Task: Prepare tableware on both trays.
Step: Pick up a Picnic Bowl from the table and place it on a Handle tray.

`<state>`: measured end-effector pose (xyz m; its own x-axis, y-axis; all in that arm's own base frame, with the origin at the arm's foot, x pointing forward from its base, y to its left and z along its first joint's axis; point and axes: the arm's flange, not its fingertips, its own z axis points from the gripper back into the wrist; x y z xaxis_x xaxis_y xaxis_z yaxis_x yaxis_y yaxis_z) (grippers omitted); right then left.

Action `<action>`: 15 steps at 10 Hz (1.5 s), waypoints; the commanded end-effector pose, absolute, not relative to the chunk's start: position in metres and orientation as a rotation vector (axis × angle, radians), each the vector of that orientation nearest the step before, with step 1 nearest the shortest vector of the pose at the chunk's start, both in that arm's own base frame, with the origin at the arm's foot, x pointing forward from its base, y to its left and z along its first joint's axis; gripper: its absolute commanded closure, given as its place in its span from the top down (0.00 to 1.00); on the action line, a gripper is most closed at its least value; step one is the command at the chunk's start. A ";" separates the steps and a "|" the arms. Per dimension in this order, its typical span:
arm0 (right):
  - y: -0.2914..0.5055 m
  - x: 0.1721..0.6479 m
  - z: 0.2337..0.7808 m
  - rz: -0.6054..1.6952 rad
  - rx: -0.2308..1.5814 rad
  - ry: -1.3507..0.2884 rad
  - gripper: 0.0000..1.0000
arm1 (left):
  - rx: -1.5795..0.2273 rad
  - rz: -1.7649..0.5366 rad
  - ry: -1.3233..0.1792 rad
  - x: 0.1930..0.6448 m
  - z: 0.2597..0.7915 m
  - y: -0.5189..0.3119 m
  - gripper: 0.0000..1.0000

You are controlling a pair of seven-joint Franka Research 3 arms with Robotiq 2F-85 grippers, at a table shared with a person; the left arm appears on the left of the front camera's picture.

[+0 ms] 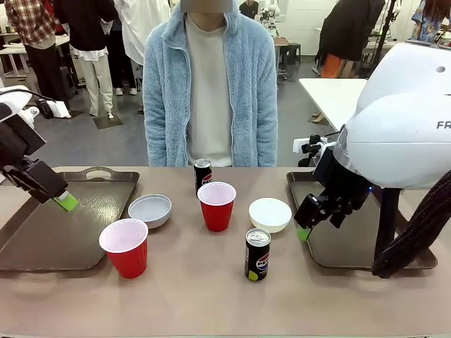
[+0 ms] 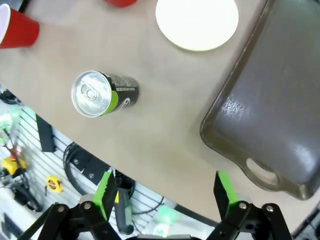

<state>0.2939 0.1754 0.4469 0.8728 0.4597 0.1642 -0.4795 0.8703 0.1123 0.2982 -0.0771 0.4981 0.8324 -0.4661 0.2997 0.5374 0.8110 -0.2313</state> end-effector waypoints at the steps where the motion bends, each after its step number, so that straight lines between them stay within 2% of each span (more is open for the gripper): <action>1: 0.145 0.291 0.438 0.497 0.301 -0.126 1.00 | -0.577 -0.443 -0.196 0.299 0.495 -0.063 1.00; 2: 0.101 0.273 0.429 0.422 0.541 -0.180 1.00 | -0.898 -0.324 -0.250 0.297 0.488 -0.020 1.00; 3: 0.057 0.257 0.415 0.337 0.746 -0.218 1.00 | -1.137 -0.205 -0.277 0.289 0.474 0.025 1.00; 4: 0.006 0.247 0.396 0.227 0.910 -0.249 1.00 | -1.300 -0.114 -0.293 0.292 0.459 0.062 1.00; 6: -0.071 0.212 0.375 0.131 1.149 -0.341 1.00 | -1.434 0.017 -0.333 0.286 0.452 0.133 1.00; 10: -0.142 0.143 0.360 0.191 1.376 -0.364 1.00 | -1.400 0.167 -0.478 0.244 0.473 0.250 1.00; 13: -0.167 0.098 0.357 0.150 1.408 -0.385 1.00 | -1.290 0.198 -0.416 0.220 0.485 0.268 1.00; 15: -0.173 0.085 0.363 0.137 1.389 -0.404 1.00 | -1.180 0.201 -0.314 0.217 0.482 0.263 1.00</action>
